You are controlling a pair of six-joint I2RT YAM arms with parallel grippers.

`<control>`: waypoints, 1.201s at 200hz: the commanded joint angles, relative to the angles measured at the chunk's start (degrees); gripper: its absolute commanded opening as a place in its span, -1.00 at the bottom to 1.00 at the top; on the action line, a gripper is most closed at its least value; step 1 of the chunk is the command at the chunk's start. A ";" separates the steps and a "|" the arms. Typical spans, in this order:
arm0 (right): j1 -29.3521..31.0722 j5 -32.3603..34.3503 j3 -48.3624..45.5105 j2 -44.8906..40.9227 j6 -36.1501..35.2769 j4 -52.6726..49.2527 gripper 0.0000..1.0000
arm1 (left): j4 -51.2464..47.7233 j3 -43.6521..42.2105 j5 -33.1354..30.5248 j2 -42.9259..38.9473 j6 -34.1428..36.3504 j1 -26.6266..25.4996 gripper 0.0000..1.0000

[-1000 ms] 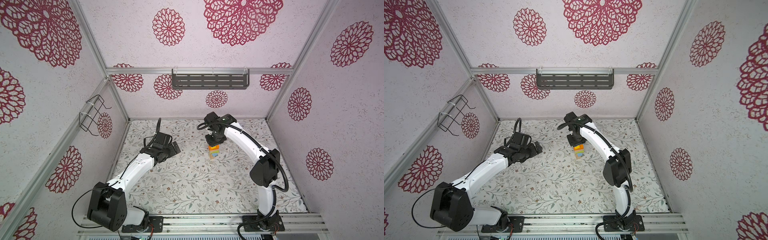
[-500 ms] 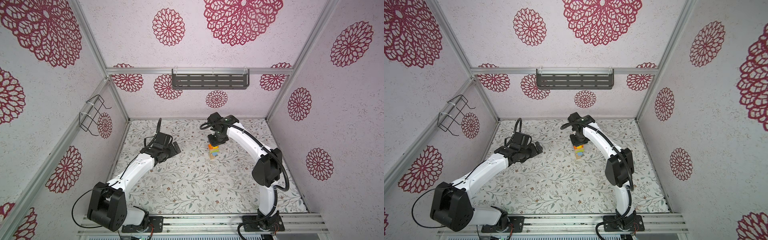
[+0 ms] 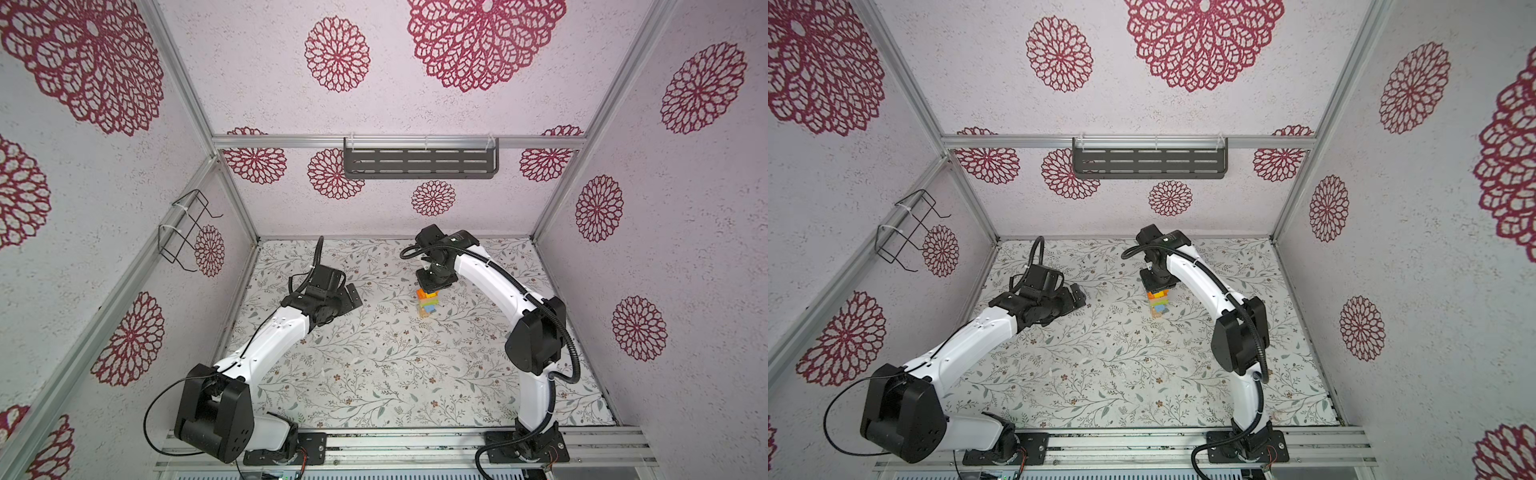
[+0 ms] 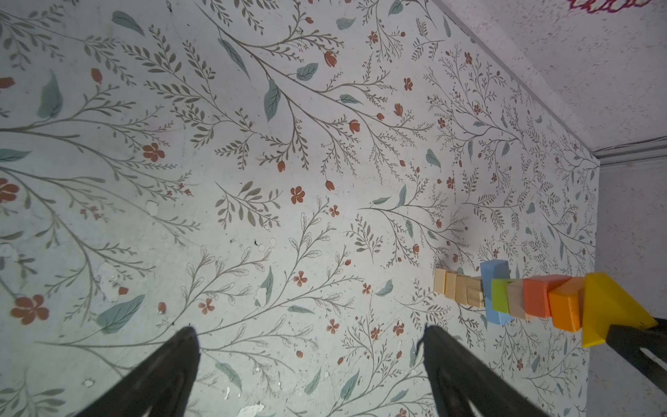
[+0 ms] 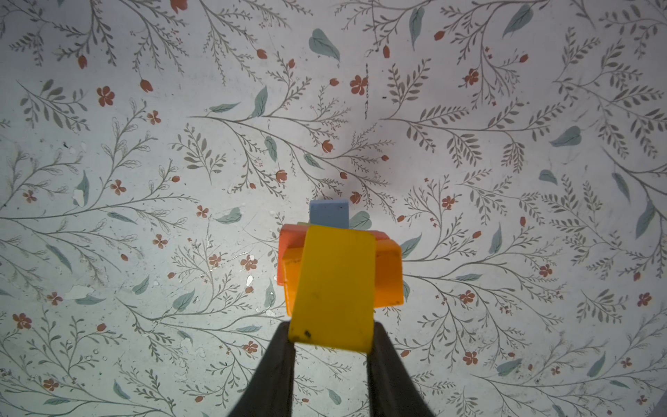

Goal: Build the wood block tower
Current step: 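Carry the yellow block over the stack and lower it onto the orange block, then open the right gripper and raise it off the yellow block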

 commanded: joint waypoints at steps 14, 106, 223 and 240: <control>-0.42 0.71 -0.95 -4.34 -0.88 -0.43 -0.47 | -0.10 1.55 -0.76 -0.11 0.17 -0.55 1.00; -0.45 1.12 -2.59 -5.59 -0.43 0.93 0.09 | -0.63 1.59 -1.26 -0.89 0.17 -0.65 0.99; -0.58 12.97 -39.74 -41.96 6.20 34.46 0.35 | -4.55 1.42 -10.60 -18.37 5.27 0.11 0.95; -0.96 15.09 -49.34 -48.57 7.38 39.73 0.59 | -4.59 -1.65 -16.38 -25.21 5.17 0.79 0.95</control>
